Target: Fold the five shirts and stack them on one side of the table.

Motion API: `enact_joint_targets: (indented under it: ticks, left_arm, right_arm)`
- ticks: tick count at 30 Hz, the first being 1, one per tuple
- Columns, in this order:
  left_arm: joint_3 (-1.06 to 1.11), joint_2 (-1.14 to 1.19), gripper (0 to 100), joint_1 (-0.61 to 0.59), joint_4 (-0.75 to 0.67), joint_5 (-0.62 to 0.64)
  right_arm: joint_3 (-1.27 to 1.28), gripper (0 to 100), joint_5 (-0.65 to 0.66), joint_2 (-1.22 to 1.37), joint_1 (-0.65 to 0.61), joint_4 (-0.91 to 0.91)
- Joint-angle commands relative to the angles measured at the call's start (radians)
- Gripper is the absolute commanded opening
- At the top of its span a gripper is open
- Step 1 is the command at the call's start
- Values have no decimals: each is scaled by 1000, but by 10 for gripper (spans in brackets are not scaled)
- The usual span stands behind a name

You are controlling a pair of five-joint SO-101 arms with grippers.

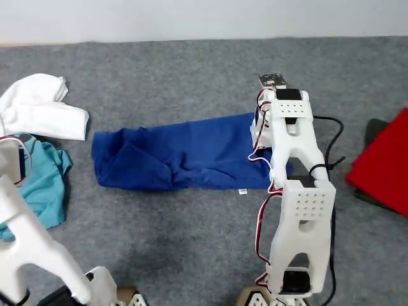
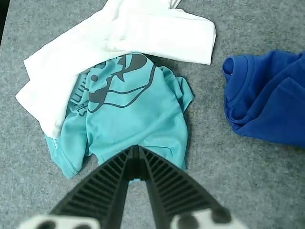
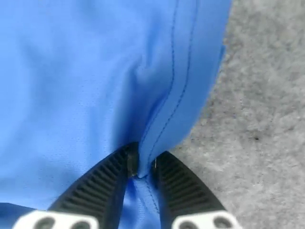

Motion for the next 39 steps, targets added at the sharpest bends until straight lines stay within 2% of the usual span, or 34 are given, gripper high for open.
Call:
enact_joint_targets:
  ticks: [1, 6, 16, 21, 29, 35, 39]
  left_arm:
    - [-5, -28, 4, 3, 0, -5]
    - [-5, -28, 4, 3, -2, -5]
    - [-5, -34, 4, 3, 3, -3]
    - [13, -37, 4, 3, 18, -2]
    - [61, -37, 4, -2, 18, -8]
    - [93, -37, 4, -3, 18, -8]
    - [119, -37, 4, -3, 18, -8]
  right_arm:
    - [-64, 10, -6, -140, -47, 35]
    - [-64, 10, 21, -226, -131, 31]
    - [-118, 10, 58, -277, -386, 10]
    - [-146, 10, 63, -277, -499, -119]
    - [-146, 11, 175, -240, -691, -317]
    - [-163, 11, 249, -127, -782, -475]
    - [-282, 11, 284, -1, -814, -515]
